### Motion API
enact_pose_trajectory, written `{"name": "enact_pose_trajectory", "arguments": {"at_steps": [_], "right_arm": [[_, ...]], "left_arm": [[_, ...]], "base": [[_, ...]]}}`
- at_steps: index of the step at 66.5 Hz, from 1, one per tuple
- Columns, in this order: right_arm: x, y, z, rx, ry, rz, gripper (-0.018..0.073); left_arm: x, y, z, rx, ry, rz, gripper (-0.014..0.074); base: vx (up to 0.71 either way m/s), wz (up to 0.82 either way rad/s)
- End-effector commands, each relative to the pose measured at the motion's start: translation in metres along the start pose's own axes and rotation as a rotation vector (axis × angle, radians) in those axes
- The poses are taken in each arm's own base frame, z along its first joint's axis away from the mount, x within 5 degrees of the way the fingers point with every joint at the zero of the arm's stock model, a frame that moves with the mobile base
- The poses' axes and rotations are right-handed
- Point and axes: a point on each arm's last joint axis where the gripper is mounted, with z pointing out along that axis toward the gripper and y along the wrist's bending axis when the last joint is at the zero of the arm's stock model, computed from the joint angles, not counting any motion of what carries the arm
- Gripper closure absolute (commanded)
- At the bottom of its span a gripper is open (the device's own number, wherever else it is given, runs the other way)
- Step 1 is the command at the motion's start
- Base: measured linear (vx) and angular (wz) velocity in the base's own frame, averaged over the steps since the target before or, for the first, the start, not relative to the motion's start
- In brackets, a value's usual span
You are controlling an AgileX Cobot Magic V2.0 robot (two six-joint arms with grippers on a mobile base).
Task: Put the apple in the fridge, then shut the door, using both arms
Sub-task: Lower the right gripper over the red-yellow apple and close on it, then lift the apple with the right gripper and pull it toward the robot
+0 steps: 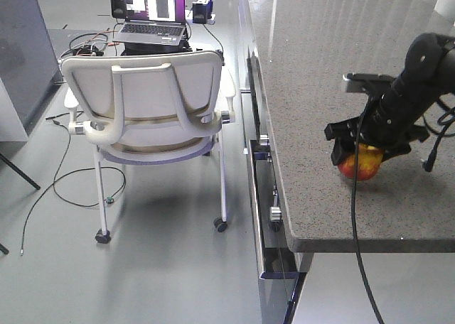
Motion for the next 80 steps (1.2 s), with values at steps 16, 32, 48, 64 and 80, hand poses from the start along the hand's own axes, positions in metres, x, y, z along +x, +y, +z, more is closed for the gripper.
{"name": "enact_pose_trajectory", "arguments": {"at_steps": [16, 32, 48, 64, 80], "right_arm": [[0.044, 0.070, -0.108, -0.041, -0.282, -0.204, 0.0410], [0.113, 0.108, -0.131, -0.102, -0.378, -0.374, 0.0409], [0.179, 0.125, -0.146, -0.197, -0.437, -0.488, 0.0409], [0.238, 0.117, -0.142, -0.266, -0.450, -0.551, 0.0409], [0.278, 0.099, -0.138, -0.285, -0.497, -0.598, 0.0409]], "left_arm": [[0.001, -0.001, 0.000, 0.004, -0.057, -0.017, 0.0603], [0.001, -0.001, 0.000, 0.004, -0.057, -0.017, 0.0603], [0.001, -0.001, 0.000, 0.004, -0.057, -0.017, 0.0603], [0.001, -0.001, 0.000, 0.004, -0.057, -0.017, 0.0603], [0.001, -0.001, 0.000, 0.004, -0.057, -0.017, 0.0603]], "base": [[0.00, 0.00], [0.00, 0.00], [0.00, 0.00], [0.00, 0.00], [0.00, 0.00]]}}
